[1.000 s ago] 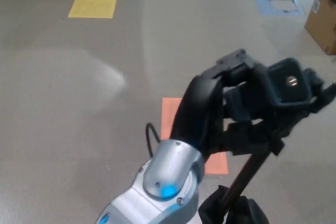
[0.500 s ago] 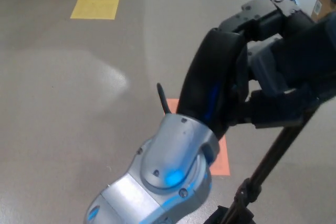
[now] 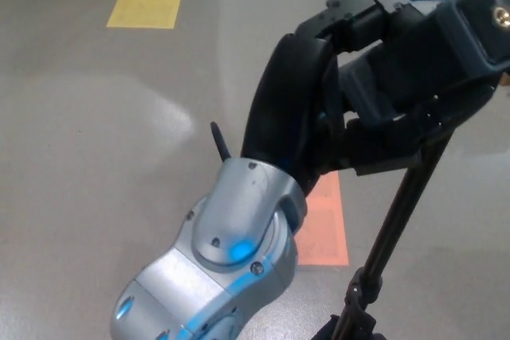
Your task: A phone stand is kept on the floor and the robot uses both its hands to grab it and uses its left hand to extend the phone stand by pulling it upwards
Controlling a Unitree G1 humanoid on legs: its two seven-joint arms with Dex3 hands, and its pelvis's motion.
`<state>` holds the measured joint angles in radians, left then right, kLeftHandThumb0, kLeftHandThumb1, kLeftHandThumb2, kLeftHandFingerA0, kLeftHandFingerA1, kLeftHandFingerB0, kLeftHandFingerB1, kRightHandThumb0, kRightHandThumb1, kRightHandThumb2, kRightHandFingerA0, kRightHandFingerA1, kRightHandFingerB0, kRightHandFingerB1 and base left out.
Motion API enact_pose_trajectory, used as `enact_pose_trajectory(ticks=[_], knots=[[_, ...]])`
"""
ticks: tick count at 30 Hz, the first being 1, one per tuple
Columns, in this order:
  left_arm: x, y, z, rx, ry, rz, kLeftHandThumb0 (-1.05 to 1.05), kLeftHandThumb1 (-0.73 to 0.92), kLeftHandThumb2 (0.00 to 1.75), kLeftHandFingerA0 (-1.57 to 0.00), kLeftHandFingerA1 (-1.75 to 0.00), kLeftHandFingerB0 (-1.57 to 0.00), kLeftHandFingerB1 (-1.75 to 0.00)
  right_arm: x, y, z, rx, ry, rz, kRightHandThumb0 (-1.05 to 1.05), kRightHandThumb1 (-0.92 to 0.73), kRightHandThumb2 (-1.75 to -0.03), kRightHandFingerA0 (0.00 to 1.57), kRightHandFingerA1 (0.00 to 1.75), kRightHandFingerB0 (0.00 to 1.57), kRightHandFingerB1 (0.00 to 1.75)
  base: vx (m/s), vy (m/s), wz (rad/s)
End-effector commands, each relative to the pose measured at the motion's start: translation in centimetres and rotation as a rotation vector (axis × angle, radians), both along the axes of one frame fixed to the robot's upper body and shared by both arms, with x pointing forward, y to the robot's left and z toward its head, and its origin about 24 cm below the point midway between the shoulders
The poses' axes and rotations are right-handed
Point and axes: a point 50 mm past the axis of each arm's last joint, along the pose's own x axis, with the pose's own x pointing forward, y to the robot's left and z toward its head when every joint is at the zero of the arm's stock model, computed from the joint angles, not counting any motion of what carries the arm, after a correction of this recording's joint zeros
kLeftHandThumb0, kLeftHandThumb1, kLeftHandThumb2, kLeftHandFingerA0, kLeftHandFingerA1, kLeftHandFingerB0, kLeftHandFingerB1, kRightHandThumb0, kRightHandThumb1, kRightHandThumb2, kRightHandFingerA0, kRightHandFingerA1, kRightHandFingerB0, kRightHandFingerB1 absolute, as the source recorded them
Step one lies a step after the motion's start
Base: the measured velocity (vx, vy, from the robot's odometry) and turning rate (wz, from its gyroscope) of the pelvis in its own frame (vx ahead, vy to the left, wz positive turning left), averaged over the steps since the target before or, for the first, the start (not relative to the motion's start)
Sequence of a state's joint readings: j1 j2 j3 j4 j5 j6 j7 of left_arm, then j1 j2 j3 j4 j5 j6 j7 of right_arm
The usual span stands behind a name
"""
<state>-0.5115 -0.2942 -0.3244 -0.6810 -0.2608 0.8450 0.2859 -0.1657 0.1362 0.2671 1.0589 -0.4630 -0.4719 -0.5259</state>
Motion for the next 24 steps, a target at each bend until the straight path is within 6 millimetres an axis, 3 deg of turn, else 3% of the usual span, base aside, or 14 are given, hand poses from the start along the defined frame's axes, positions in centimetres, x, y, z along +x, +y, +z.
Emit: enact_pose_trajectory(ticks=[1, 6, 8, 12, 14, 16, 18, 24], knots=[[-3.9, -2.0, 14.0, -0.229, -0.453, -0.196, -0.30, 0.63, 0.61, -0.91, -1.67, -0.78, -1.58, -1.0, -1.8, -1.1, -0.012, 0.067, -0.066, -0.40, -0.66, -0.59, 1.03, 1.75, 0.97, 1.75, 0.00, 0.000, 0.00], [-3.6, -1.5, 15.7, -0.229, -0.495, -0.179, -0.32, 0.64, 0.59, -0.88, -1.60, -0.76, -1.49, -1.0, -1.6, -1.2, -0.019, 0.074, -0.067, -0.41, -0.65, -0.59, 1.04, 1.75, 0.96, 1.75, 0.00, 0.000, 0.00], [-3.3, -1.3, 16.1, -0.229, -0.503, -0.171, -0.32, 0.63, 0.62, -0.87, -1.66, -0.77, -1.52, -1.0, -1.7, -1.2, -0.029, 0.070, -0.068, -0.41, -0.64, -0.60, 1.04, 1.75, 0.96, 1.75, 0.00, 0.000, 0.00], [-2.9, -1.2, 15.8, -0.214, -0.498, -0.148, -0.31, 0.62, 0.62, -0.90, -1.57, -0.78, -1.45, -1.1, -1.6, -1.2, -0.025, 0.074, -0.063, -0.40, -0.65, -0.59, 1.04, 1.75, 0.96, 1.75, 0.00, 0.000, 0.00], [-2.7, -1.1, 15.6, -0.209, -0.489, -0.140, -0.31, 0.62, 0.61, -0.88, -1.63, -0.77, -1.46, -1.1, -1.7, -1.2, -0.027, 0.069, -0.059, -0.40, -0.65, -0.59, 1.06, 1.75, 0.96, 1.75, 0.00, 0.000, 0.00], [-2.6, -1.1, 15.6, -0.198, -0.487, -0.132, -0.29, 0.64, 0.59, -0.92, -1.54, -0.78, -1.45, -1.0, -1.7, -1.1, -0.019, 0.067, -0.062, -0.40, -0.65, -0.59, 1.07, 1.75, 0.98, 1.75, 0.00, 0.000, 0.00], [-2.5, -1.1, 15.7, -0.199, -0.484, -0.125, -0.29, 0.62, 0.61, -0.86, -1.63, -0.76, -1.49, -0.9, -1.7, -1.1, -0.022, 0.070, -0.065, -0.41, -0.65, -0.59, 1.05, 1.75, 0.96, 1.75, 0.00, 0.000, 0.00], [-2.3, -0.9, 15.9, -0.215, -0.476, -0.121, -0.28, 0.62, 0.61, -0.87, -1.63, -0.76, -1.51, -0.9, -1.9, -1.1, -0.023, 0.070, -0.069, -0.40, -0.65, -0.59, 1.05, 1.75, 0.96, 1.75, 0.00, 0.000, 0.00]])
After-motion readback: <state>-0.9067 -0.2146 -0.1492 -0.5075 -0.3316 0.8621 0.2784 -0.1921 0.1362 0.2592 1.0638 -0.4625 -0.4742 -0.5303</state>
